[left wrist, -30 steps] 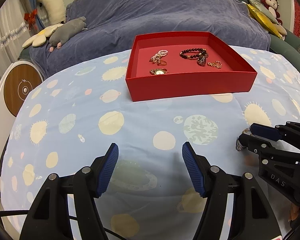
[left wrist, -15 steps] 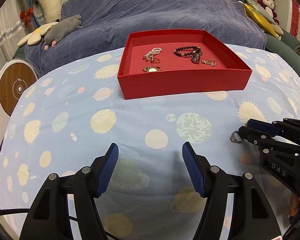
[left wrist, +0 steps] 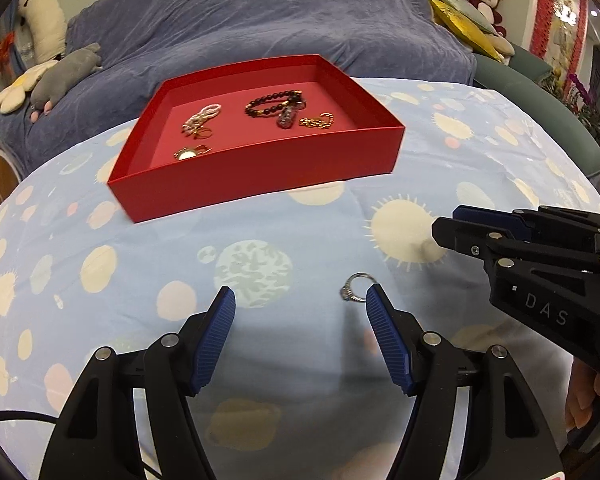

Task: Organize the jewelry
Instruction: 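Grasp the silver ring with the left gripper while the right gripper grasps the gold hoop earring, then carry the silver ring and gold hoop earring into the red box and release both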

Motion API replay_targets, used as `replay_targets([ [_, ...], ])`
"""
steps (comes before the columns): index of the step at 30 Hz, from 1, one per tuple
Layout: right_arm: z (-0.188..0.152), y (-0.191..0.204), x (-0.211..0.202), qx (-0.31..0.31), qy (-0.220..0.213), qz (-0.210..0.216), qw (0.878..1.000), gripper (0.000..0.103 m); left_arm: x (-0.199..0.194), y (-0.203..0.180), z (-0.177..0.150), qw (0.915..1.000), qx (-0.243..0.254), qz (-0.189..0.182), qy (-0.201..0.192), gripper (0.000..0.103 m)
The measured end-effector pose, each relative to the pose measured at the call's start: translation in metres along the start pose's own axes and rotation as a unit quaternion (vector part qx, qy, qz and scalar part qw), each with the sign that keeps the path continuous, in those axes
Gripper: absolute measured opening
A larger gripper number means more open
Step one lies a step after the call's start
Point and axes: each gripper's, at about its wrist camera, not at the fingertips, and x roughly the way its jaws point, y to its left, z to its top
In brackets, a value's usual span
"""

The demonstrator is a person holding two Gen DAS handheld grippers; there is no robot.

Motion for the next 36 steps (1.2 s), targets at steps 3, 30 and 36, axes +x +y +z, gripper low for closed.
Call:
replay_targets([
  [3,0.000,-0.005,-0.001,0.006,0.000,0.000,1.000,0.020,0.009,-0.008,0.003,1.0000,0.007,0.005,-0.001,0.066],
  [30,0.010,0.002,-0.006,0.008,-0.011,0.019,1.000,0.020,-0.010,0.016,0.011,0.9989,-0.005,0.034,-0.032,0.019],
  [36,0.019,0.006,-0.017,0.010,-0.026,0.030,0.999,0.020,-0.036,0.053,0.021,0.9966,-0.043,0.046,-0.052,0.019],
])
